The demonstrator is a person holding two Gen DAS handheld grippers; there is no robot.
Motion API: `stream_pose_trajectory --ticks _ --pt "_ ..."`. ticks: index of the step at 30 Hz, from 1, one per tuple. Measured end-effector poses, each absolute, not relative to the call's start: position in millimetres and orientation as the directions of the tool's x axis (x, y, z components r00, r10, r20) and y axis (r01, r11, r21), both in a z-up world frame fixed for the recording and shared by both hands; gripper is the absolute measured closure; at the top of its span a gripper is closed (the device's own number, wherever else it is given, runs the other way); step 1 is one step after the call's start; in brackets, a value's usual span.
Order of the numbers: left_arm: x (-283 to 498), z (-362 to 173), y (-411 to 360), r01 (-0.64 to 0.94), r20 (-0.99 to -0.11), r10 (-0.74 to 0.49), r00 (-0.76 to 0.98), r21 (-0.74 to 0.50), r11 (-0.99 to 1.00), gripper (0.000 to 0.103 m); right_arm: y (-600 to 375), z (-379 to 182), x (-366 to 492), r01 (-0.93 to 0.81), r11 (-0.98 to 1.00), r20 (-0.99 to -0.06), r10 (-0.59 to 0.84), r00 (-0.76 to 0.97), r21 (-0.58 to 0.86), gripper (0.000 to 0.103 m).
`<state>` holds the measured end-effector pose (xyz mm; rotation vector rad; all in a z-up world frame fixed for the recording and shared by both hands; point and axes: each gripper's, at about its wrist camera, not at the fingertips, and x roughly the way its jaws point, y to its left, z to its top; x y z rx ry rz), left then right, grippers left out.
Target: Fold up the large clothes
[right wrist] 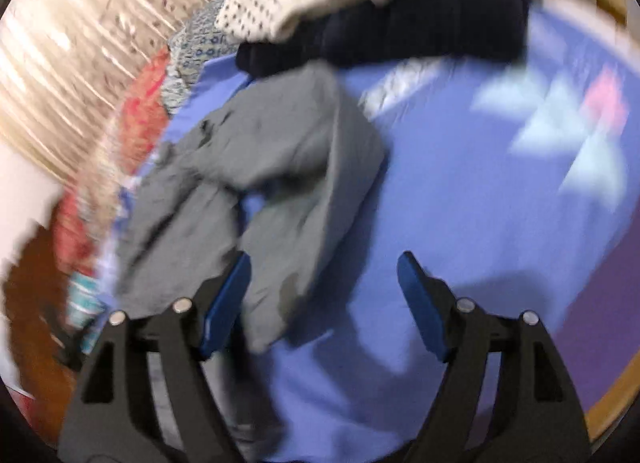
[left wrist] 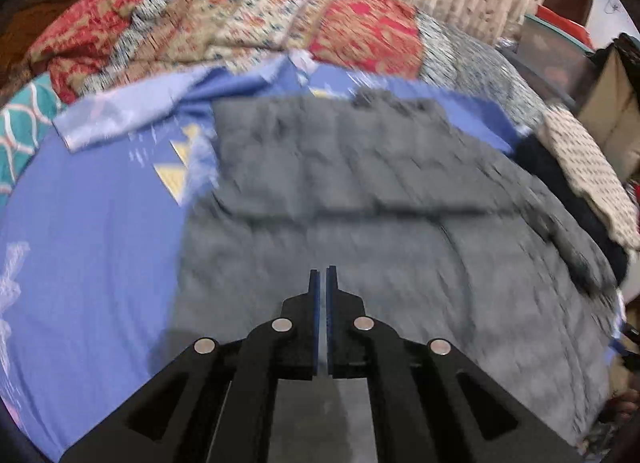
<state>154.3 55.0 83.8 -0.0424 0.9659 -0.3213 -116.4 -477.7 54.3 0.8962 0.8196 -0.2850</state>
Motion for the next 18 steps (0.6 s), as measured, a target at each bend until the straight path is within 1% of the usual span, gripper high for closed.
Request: stream_pose_trajectory --ticks 1,2,3,4,5,6,8,10,11,13,15,18 --pt "141.6 81.0 51.7 0.263 -0.810 -0.297 0.505 -0.184 0.947 0.077 -467.8 32.9 -111.2 0.532 0.555 -0.719 0.189 0.668 0.640 0.032" --pt "131.2 78.2 49.0 0.276 -0.819 -0.307 0.485 -0.190 0.942 0.077 -455.1 23.1 -102.0 0.530 0.526 -0.711 0.229 0.665 0.665 0.037" --pt "123.5 75.4 47.7 0.287 -0.826 -0.314 0.469 -0.194 0.938 0.077 -444.9 7.0 -94.8 0.509 0.480 -0.679 0.300 0.670 0.715 0.057" --pt "116.1 73.5 47.0 0.293 -0.834 -0.310 0.456 -0.188 0.937 0.077 -437.1 0.3 -87.2 0.500 0.460 -0.664 0.332 0.670 0.734 0.092" --pt "110.9 72.6 46.4 0.295 -0.838 -0.305 0.453 -0.182 0.938 0.077 -434.1 -0.9 -83.3 0.502 0.453 -0.663 0.340 0.667 0.737 0.099" --pt "104.1 73.3 48.7 0.297 -0.839 -0.302 0.453 -0.177 0.938 0.077 -435.3 6.1 -83.0 0.516 0.464 -0.676 0.303 0.671 0.720 0.099" --pt "94.1 78.8 61.0 0.285 -0.826 -0.304 0.474 -0.182 0.941 0.077 -457.2 47.1 -94.1 0.545 0.517 -0.693 0.137 0.708 0.659 0.099" --pt "91.5 82.2 78.4 0.262 -0.816 -0.312 0.487 -0.204 0.943 0.077 -482.4 109.5 -102.3 0.556 0.605 -0.683 -0.026 0.730 0.571 0.100" --pt "92.3 83.0 87.0 0.249 -0.812 -0.316 0.490 -0.216 0.944 0.077 -488.0 138.9 -99.5 0.532 0.647 -0.667 -0.049 0.744 0.546 0.100" --pt "92.4 82.5 106.9 0.213 -0.805 -0.327 0.495 -0.252 0.944 0.077 -480.0 205.3 -84.3 0.426 0.744 -0.619 -0.022 0.785 0.514 0.100" --pt "92.0 82.5 123.5 0.180 -0.792 -0.334 0.510 -0.282 0.942 0.077 -452.8 255.8 -49.1 0.300 0.829 -0.599 0.051 0.799 0.472 0.100" --pt "95.5 85.7 146.6 0.139 -0.763 -0.348 0.545 -0.328 0.935 0.077 -400.5 304.5 10.2 0.146 0.907 -0.594 0.132 0.793 0.396 0.100"
